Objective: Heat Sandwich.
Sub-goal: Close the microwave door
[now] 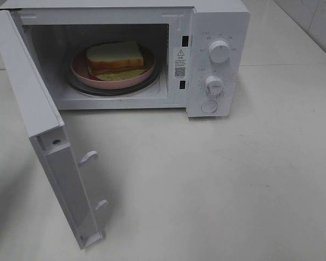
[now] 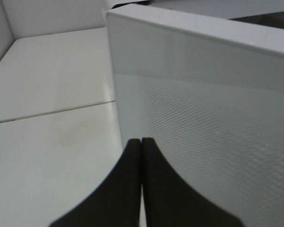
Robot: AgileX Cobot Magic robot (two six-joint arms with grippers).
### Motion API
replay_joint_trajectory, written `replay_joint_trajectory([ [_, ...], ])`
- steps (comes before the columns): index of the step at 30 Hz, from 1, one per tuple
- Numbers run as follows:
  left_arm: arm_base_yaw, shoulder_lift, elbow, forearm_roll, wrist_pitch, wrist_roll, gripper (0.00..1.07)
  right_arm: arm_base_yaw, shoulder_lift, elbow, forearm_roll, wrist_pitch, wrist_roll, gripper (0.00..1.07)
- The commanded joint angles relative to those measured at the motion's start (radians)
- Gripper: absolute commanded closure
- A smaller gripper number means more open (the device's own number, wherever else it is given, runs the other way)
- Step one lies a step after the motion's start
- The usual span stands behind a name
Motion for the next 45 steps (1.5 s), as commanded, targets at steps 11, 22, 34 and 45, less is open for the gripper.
replay_joint_trajectory([
  [11, -0.069, 0.152, -0.037, 0.081, -0.168, -0.026, 1.07, -0.007, -0.027, 0.0, -0.003, 0.0, 0.002, 0.39],
  [22, -0.195, 0.247, -0.046, -0.041, -0.21, 0.017, 1.07, -0.007, -0.027, 0.0, -0.003, 0.0, 0.002, 0.39],
  [34, -0.316, 0.322, -0.121, -0.143, -0.209, 0.051, 1.07, -0.007, -0.027, 0.0, -0.003, 0.0, 0.002, 0.39],
  [45, -0.52, 0.421, -0.241, -0.457, -0.21, 0.197, 1.07, -0.007, -0.027, 0.0, -0.003, 0.0, 0.002, 0.39],
])
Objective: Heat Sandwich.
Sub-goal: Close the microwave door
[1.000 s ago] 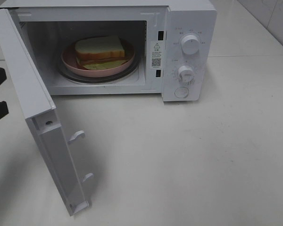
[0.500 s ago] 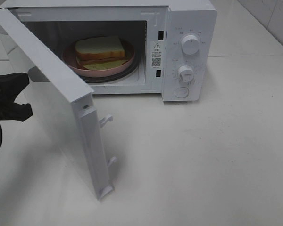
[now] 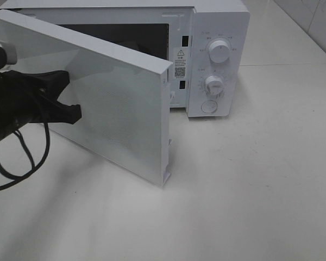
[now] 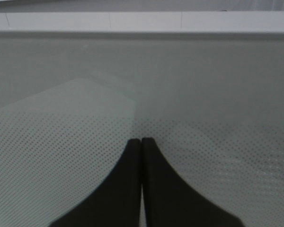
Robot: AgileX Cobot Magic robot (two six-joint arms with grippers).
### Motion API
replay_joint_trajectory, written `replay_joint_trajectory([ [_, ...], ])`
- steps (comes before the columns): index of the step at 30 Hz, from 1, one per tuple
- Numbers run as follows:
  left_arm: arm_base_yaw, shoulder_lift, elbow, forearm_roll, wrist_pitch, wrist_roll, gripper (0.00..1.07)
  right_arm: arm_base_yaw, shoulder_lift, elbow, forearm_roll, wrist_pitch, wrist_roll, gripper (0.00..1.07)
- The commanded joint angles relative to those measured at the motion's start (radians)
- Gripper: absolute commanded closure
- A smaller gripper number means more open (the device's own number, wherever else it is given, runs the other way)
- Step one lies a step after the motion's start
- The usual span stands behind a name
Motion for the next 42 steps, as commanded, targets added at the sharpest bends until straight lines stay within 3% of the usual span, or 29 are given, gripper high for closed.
replay_joint_trajectory([
  [1, -0.053, 0.026, -0.043, -0.106, -0.015, 0.038, 1.07, -0.007, -0.027, 0.0, -0.003, 0.0, 0.002, 0.39],
  [6, -0.11, 0.078, -0.114, -0.177, -0.015, 0.072, 1.07, -0.007, -0.027, 0.0, -0.003, 0.0, 0.002, 0.39],
  [16, -0.166, 0.176, -0.292, -0.262, 0.073, 0.086, 1.07, -0.007, -0.027, 0.0, -0.003, 0.0, 0.002, 0.39],
  [42, -0.173, 0.346, -0.59, -0.4, 0.173, 0.144, 1.07, -0.007, -0.027, 0.0, -0.003, 0.0, 0.002, 0.39],
])
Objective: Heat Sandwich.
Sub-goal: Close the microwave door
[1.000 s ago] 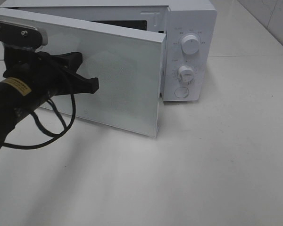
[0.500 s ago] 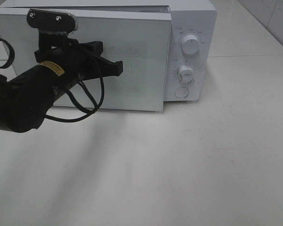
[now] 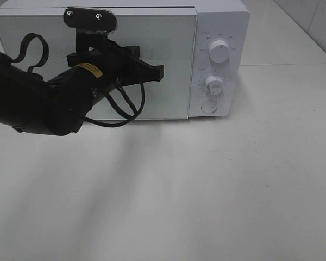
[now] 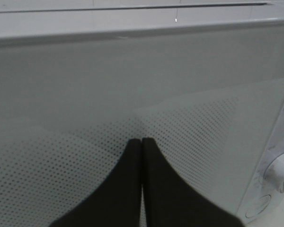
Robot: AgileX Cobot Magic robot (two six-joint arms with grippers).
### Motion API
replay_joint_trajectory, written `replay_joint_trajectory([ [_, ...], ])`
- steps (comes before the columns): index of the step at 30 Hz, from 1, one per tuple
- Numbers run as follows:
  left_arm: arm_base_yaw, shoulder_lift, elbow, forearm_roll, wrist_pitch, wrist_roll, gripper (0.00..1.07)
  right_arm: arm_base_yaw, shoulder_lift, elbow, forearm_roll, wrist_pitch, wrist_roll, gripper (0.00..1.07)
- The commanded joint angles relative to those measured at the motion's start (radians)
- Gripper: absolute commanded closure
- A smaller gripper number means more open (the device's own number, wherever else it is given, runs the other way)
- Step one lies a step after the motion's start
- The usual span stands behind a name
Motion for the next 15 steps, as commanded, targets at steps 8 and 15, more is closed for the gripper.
replay_joint_trajectory([
  [8, 0.014, 0.038, -0.122, -0.133, 0.008, 0.078, 1.07, -0.007, -0.027, 0.0, -0.003, 0.0, 0.002, 0.39],
  [15, 0.014, 0.038, -0.126, -0.134, 0.047, 0.078, 1.07, -0.007, -0.027, 0.0, -0.003, 0.0, 0.002, 0.39],
])
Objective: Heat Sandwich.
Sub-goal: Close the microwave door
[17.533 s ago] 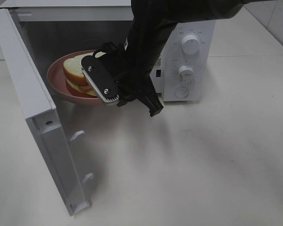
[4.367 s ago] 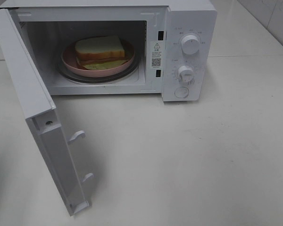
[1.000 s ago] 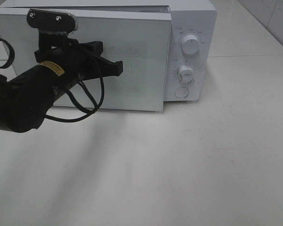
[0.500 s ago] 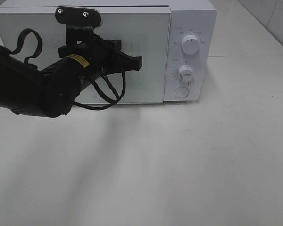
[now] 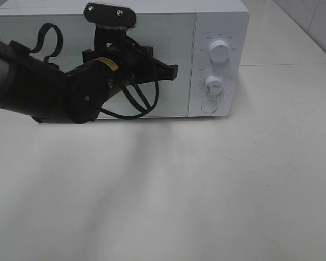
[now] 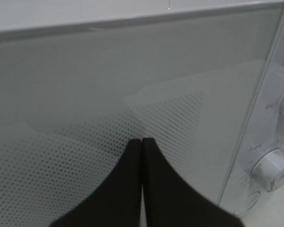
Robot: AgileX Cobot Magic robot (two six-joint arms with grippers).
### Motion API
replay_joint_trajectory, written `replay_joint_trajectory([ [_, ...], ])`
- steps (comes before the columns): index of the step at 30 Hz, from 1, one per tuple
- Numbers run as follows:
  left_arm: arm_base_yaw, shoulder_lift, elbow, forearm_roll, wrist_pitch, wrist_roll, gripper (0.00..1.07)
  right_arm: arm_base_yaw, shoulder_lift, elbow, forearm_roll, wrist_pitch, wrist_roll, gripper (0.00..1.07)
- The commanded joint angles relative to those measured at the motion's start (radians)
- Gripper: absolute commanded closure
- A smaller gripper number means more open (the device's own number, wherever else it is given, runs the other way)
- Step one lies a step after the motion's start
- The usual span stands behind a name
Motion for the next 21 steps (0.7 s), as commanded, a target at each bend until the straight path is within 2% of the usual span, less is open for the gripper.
replay_joint_trajectory([
  [1, 0.033, 0.005, -0.03, -0.082, -0.059, -0.001, 1.07, -0.007, -0.027, 0.0, -0.003, 0.0, 0.002, 0.39],
  [16, 0.022, -0.014, -0.02, -0.082, -0.02, 0.0, 1.07, -0.007, -0.027, 0.0, -0.003, 0.0, 0.002, 0.39],
  [21, -0.007, -0.065, 0.045, -0.077, 0.001, 0.0, 1.07, -0.007, -0.027, 0.0, -0.003, 0.0, 0.001, 0.39],
])
